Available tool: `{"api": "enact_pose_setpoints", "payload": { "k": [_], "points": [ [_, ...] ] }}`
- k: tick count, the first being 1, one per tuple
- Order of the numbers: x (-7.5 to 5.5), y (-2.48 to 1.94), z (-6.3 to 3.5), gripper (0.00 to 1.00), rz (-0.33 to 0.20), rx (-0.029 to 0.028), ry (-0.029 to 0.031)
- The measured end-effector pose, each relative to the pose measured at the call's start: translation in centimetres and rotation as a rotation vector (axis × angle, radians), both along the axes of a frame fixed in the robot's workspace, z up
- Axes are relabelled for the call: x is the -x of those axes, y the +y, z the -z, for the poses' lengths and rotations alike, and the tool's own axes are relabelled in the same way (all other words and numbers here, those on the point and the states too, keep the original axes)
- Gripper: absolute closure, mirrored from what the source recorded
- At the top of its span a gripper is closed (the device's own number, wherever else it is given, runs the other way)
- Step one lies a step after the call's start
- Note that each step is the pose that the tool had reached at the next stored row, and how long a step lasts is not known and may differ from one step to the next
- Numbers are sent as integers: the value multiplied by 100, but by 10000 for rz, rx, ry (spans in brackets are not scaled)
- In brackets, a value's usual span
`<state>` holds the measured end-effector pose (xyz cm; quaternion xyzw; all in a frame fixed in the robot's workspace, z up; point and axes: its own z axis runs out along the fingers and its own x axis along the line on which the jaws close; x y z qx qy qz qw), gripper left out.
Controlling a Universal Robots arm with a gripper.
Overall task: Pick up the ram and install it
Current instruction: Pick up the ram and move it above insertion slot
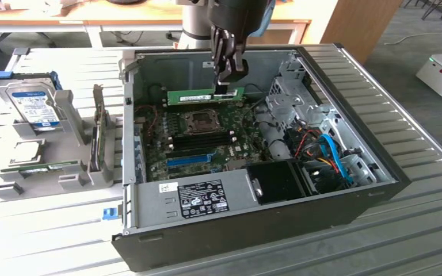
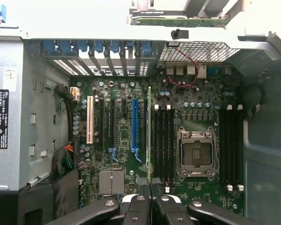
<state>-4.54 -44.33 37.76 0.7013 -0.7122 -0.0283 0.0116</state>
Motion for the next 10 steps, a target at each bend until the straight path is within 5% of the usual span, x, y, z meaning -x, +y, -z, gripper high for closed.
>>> {"api": "enact_pose_setpoints", "payload": {
  "k": [7,10],
  "points": [
    [-1,15,8,88,3,0,-1],
    [0,54,9,88,5,0,0]
  ]
}}
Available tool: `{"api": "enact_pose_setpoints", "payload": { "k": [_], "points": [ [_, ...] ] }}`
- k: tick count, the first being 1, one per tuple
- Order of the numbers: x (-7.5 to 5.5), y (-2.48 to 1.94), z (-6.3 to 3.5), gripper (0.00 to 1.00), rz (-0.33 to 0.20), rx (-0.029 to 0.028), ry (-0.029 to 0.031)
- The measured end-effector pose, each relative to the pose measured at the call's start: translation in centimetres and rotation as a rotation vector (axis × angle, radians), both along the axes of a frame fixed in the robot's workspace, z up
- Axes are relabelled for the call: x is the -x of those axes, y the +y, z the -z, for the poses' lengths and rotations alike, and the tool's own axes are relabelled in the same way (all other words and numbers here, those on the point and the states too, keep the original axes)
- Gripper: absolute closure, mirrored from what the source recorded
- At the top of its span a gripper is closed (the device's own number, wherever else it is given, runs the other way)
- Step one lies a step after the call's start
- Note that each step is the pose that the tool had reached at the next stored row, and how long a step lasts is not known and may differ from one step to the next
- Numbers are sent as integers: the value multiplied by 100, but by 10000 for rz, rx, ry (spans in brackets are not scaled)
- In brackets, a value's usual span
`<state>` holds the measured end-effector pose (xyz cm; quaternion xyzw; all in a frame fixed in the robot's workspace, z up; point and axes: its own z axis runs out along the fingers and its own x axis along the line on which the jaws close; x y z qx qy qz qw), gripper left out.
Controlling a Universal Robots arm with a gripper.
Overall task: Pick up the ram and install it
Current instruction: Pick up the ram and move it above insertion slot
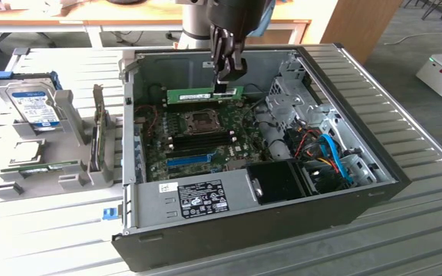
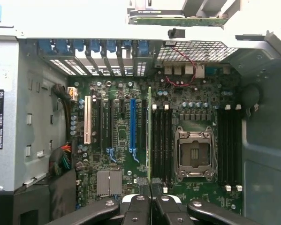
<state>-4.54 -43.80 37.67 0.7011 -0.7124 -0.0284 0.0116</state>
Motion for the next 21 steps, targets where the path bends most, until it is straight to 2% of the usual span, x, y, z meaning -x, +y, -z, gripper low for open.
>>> {"api": "enact_pose_setpoints", "payload": {
  "k": [15,17,21],
  "points": [
    [0,213,10,88,1,-1,0],
    [0,228,11,88,0,-1,-1],
    [0,229,11,88,0,-1,0]
  ]
}}
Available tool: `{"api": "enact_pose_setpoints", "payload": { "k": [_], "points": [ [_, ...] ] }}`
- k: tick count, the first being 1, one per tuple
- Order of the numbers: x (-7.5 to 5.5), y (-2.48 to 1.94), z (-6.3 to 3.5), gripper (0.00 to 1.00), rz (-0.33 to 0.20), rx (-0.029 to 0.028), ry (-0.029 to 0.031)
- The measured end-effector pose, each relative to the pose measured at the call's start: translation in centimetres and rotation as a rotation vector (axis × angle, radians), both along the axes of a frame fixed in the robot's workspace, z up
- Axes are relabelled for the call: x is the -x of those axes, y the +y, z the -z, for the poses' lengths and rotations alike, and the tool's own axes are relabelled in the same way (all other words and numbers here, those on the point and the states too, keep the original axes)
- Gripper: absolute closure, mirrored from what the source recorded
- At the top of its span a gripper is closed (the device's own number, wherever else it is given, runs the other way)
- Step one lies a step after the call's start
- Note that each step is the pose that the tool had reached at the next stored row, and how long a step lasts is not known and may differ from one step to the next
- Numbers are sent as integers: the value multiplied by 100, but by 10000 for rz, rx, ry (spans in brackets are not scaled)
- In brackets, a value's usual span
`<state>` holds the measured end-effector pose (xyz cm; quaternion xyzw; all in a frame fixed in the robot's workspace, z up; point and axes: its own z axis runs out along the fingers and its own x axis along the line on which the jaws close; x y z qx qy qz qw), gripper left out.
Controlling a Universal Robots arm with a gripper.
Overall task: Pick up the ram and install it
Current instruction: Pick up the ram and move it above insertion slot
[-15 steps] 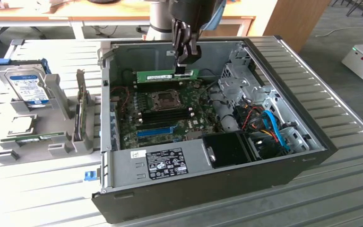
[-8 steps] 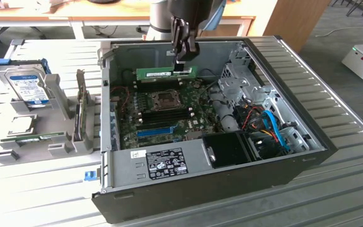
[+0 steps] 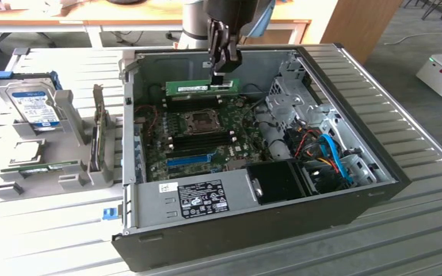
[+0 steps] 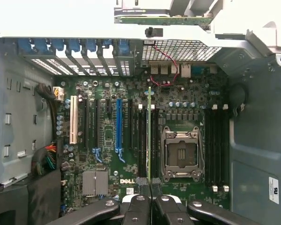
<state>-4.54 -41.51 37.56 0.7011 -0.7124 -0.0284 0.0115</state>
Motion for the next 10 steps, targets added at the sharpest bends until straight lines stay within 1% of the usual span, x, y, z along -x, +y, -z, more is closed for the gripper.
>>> {"api": "enact_pose_setpoints", "payload": {
  "k": [3,10],
  "points": [
    [-1,0,23,88,1,-1,0],
    [-4,0,123,88,0,0,0]
  ]
}}
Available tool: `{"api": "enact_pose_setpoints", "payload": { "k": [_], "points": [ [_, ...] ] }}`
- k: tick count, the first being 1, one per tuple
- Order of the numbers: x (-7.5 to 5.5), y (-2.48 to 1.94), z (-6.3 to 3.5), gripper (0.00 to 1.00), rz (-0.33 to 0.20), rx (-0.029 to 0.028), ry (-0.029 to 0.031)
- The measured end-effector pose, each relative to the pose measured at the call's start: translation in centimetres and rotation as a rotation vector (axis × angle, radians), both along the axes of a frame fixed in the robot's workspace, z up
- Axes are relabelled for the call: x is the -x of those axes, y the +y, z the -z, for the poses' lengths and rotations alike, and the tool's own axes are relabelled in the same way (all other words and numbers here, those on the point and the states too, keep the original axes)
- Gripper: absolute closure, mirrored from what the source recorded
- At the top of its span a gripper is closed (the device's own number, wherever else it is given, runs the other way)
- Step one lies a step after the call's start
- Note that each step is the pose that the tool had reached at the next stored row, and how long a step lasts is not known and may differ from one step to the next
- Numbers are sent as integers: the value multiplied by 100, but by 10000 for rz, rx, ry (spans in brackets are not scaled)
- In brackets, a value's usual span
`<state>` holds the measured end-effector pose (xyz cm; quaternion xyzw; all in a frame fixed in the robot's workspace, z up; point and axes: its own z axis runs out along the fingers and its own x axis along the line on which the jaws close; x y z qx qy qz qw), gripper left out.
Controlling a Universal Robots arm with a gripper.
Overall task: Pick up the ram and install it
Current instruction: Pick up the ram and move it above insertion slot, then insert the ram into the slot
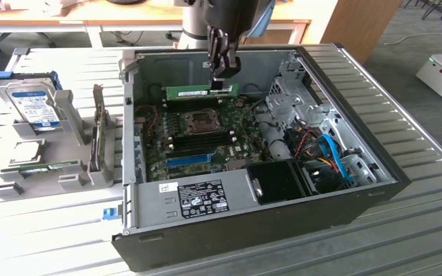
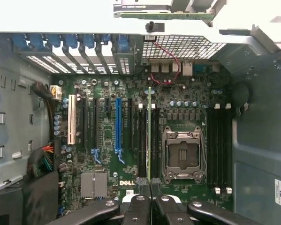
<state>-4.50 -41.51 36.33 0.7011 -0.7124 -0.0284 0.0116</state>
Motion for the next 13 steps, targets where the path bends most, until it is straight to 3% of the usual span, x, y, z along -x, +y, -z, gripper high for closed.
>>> {"api": "enact_pose_setpoints", "payload": {
  "k": [13],
  "points": [
    [0,0,54,88,0,0,0]
  ]
}}
